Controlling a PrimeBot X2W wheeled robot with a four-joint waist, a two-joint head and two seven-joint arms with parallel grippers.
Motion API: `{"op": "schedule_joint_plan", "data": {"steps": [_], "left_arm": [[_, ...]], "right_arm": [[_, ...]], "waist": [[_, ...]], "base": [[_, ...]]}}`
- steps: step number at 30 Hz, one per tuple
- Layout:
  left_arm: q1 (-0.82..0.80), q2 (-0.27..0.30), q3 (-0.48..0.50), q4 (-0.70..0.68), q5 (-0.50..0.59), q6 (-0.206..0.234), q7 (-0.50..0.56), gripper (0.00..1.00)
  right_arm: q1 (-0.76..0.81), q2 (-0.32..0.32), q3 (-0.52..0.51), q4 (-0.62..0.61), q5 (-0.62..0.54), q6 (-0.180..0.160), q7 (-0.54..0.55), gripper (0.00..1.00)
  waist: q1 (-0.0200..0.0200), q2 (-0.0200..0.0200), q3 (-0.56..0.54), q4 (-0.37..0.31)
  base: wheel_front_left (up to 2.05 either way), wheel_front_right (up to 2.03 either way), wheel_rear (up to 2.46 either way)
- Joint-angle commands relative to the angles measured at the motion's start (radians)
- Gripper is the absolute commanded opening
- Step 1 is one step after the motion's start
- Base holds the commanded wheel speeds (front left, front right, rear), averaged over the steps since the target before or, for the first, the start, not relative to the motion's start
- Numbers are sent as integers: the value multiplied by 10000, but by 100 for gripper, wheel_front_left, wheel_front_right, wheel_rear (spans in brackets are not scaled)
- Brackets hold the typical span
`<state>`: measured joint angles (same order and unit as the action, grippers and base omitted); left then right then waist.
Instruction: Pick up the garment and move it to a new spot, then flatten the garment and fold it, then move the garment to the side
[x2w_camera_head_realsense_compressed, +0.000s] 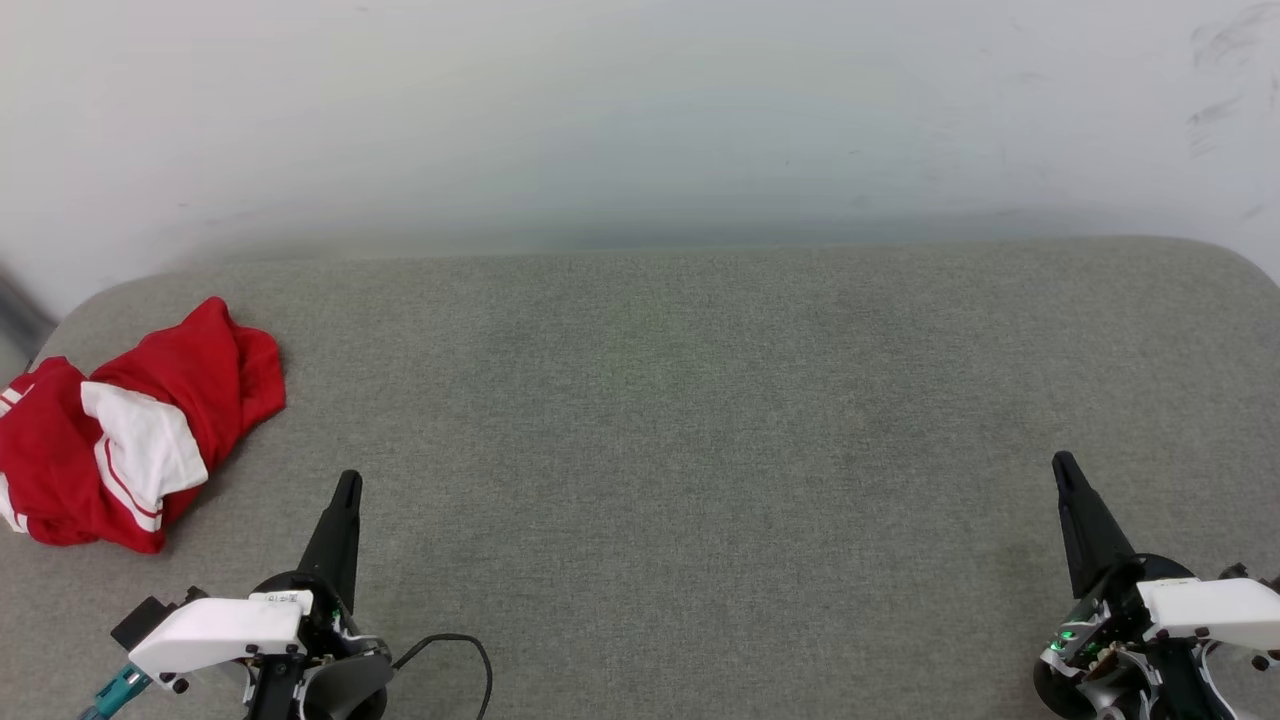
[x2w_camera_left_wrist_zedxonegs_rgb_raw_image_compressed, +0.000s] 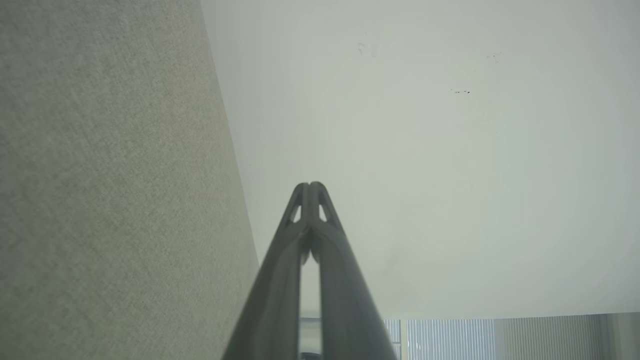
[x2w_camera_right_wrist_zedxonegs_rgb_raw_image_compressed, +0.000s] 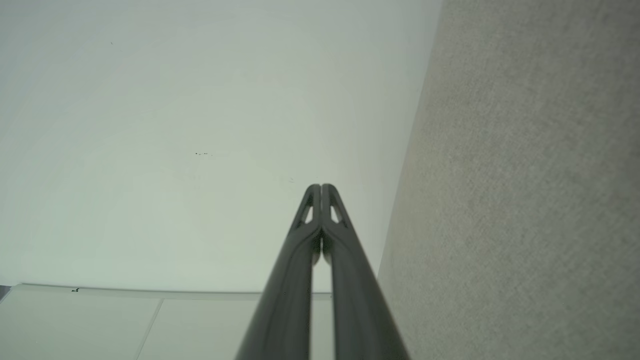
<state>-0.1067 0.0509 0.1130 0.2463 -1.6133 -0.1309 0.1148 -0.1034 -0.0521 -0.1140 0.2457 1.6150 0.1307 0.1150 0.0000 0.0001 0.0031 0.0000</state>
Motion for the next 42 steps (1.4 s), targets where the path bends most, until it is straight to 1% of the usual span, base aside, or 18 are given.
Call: {"op": "schedule_joint_plan", "data": {"steps": [1,24,25,28,34,38,42], "left_arm": [[-63,-12,21,-9,9,-14,11,0],[-63,-12,20,-10,9,-14,11,0],[0,0,0,1,0,0,-4,100],[190,-25,-38,247,2,2,-17,100],[284,-25,-80,33,208,2,-314,100],[291,-23,32,-76,849,6,-512,100],[241,-22,44,-334,1680,144,-701,100]], "right_arm": [[-126,29,7,4,-44,0,0,0],[-126,29,7,4,-44,0,-2,0],[1,0,4,2,-3,0,-4,100],[216,4,15,252,-6,0,-12,100],[308,7,28,157,-307,0,-308,100],[320,7,-30,23,-870,0,-507,100],[309,8,-121,-224,-1569,0,-696,100]], "waist": [[0,-1,0,0],[0,-1,0,0],[0,-1,0,0],[0,-1,2,0],[0,-1,11,2],[0,-1,25,6],[0,-1,43,11]], "base": [[0,0,0],[0,0,0],[0,0,0],[0,0,0],[0,0,0],[0,0,0],[0,0,0]]}}
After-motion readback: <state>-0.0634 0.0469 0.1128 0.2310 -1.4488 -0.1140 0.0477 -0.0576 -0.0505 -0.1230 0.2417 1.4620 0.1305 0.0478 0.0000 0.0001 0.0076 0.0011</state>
